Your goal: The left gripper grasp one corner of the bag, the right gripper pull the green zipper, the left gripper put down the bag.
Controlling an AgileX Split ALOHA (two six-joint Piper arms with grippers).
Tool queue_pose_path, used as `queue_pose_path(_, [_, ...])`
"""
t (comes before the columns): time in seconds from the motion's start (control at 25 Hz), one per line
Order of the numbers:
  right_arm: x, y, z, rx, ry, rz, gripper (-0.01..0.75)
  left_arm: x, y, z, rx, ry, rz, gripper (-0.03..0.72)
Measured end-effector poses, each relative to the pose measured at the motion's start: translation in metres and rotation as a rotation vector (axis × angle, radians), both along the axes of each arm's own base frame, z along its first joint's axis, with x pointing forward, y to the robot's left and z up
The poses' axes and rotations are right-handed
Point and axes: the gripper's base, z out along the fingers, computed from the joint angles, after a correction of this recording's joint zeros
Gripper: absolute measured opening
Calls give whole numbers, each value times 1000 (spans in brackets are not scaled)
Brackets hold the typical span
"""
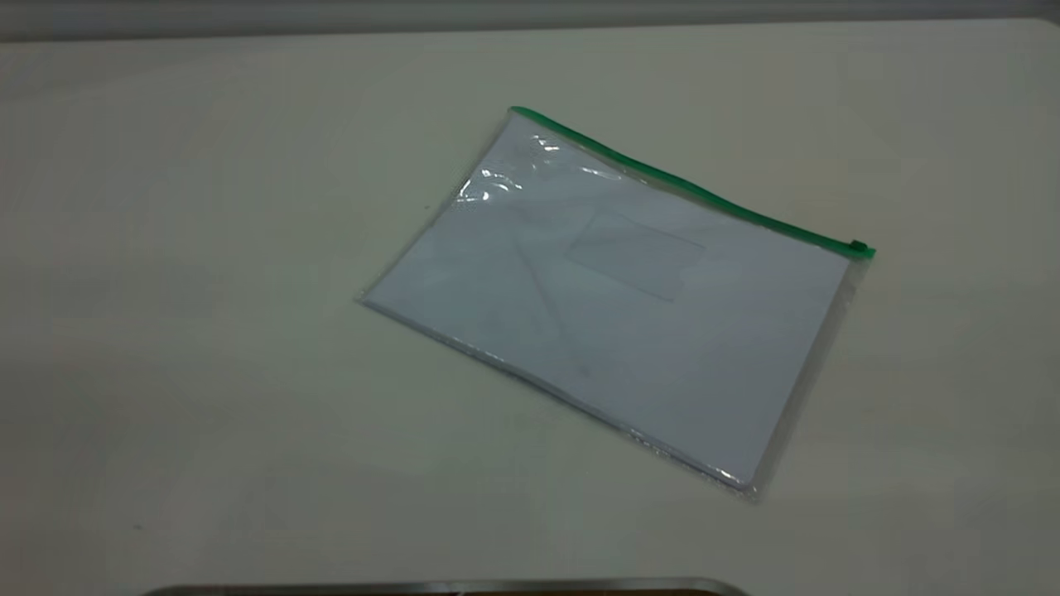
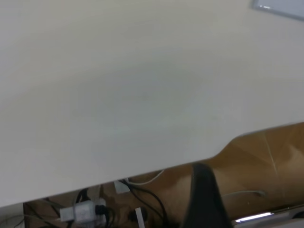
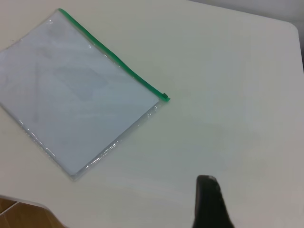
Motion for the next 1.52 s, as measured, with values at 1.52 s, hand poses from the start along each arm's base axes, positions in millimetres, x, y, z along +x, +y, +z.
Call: queue_pose_path(1.52, [0,0,0,0,0,0,503,-27,-3,-10,-84,-208,156,590])
